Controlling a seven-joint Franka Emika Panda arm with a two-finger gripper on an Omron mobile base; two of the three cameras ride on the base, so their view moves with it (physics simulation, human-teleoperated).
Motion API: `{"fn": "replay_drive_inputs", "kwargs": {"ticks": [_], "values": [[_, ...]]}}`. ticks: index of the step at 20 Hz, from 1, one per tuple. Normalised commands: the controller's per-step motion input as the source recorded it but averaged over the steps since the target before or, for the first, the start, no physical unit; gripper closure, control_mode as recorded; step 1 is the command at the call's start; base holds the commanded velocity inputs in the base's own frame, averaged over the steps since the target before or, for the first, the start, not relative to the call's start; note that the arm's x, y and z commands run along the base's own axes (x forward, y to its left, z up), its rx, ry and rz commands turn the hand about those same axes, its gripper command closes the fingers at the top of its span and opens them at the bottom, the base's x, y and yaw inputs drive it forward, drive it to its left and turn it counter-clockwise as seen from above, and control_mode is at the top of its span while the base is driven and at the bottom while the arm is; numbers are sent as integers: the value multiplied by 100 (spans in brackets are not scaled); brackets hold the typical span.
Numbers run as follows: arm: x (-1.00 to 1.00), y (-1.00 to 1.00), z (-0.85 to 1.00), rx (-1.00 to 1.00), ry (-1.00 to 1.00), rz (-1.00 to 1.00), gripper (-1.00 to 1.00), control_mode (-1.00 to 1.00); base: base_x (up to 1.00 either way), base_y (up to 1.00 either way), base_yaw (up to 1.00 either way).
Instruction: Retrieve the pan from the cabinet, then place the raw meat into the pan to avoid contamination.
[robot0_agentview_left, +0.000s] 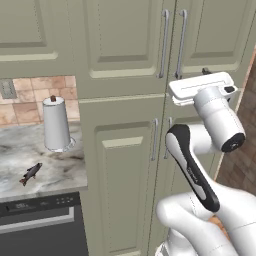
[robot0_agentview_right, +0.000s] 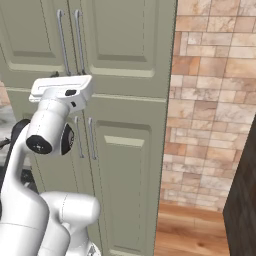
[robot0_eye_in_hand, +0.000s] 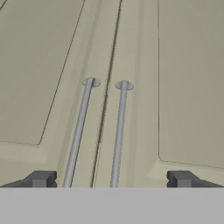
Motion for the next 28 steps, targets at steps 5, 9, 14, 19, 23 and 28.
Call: {"fn": "replay_drive_inputs", "kwargs": {"ticks": [5,9,14,19,23,28], "values": [[5,-2,0,0,0,0,-100,-100,0,0,0],[11,-6,0,0,0,0,-100,-100,0,0,0],[15,-8,1,0,3,0,-100,-100,0,0,0],[18,-3,0,0,4,0,-100,-100,0,0,0],[19,0,0,0,3,0,-100,-100,0,0,0],[14,0,0,0,0,0,-100,-100,0,0,0]]}}
